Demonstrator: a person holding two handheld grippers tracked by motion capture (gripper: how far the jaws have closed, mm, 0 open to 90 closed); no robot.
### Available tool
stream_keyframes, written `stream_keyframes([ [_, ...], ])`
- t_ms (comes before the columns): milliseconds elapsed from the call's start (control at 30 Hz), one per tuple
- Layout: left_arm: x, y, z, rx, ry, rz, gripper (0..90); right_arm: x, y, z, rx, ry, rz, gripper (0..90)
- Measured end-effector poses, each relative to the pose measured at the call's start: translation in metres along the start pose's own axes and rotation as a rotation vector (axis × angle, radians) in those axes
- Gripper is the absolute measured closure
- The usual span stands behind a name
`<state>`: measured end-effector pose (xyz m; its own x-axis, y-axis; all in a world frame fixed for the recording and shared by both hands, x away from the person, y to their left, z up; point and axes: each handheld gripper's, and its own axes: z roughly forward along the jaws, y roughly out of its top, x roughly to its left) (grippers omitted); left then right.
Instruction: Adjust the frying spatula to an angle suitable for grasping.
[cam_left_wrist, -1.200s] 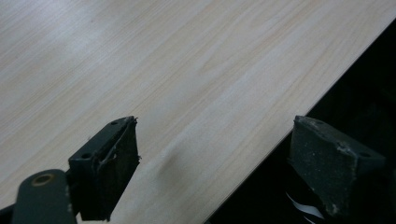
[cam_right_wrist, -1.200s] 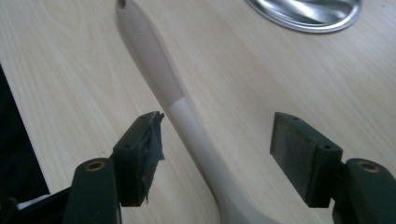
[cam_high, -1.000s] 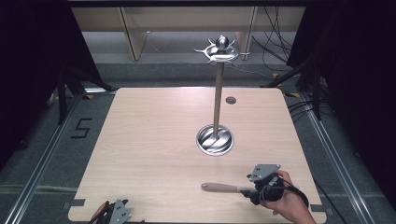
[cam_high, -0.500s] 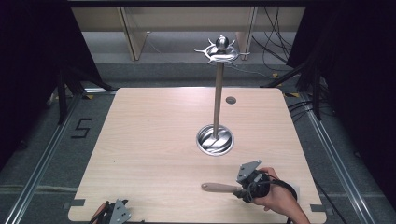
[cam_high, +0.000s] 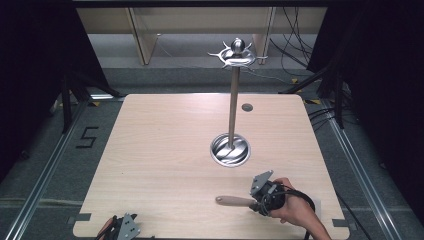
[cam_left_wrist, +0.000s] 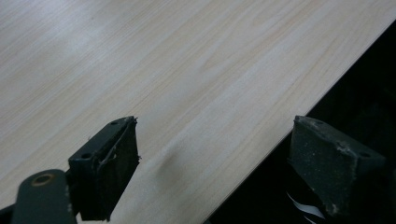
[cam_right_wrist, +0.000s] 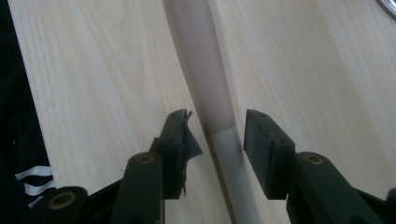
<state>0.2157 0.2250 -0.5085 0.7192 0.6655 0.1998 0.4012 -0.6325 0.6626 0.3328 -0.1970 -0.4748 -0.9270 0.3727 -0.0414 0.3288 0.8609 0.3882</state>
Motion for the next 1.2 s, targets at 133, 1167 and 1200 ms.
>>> stream_keyframes([
  [133, -0.001, 0.000, 0.000, -0.003, 0.001, -0.019, 15.0, -0.001, 0.004, 0.002, 0.013, 0.003, -0.035, 63.0],
  [1167, -0.001, 0.000, 0.000, 0.001, -0.001, 0.004, 15.0, -0.004, 0.030, 0.012, 0.276, 0.009, -0.204, 76.0],
  [1200, -0.002, 0.000, 0.001, -0.010, 0.001, -0.023, 15.0, -0.004, 0.030, 0.012, 0.276, 0.009, -0.204, 76.0],
])
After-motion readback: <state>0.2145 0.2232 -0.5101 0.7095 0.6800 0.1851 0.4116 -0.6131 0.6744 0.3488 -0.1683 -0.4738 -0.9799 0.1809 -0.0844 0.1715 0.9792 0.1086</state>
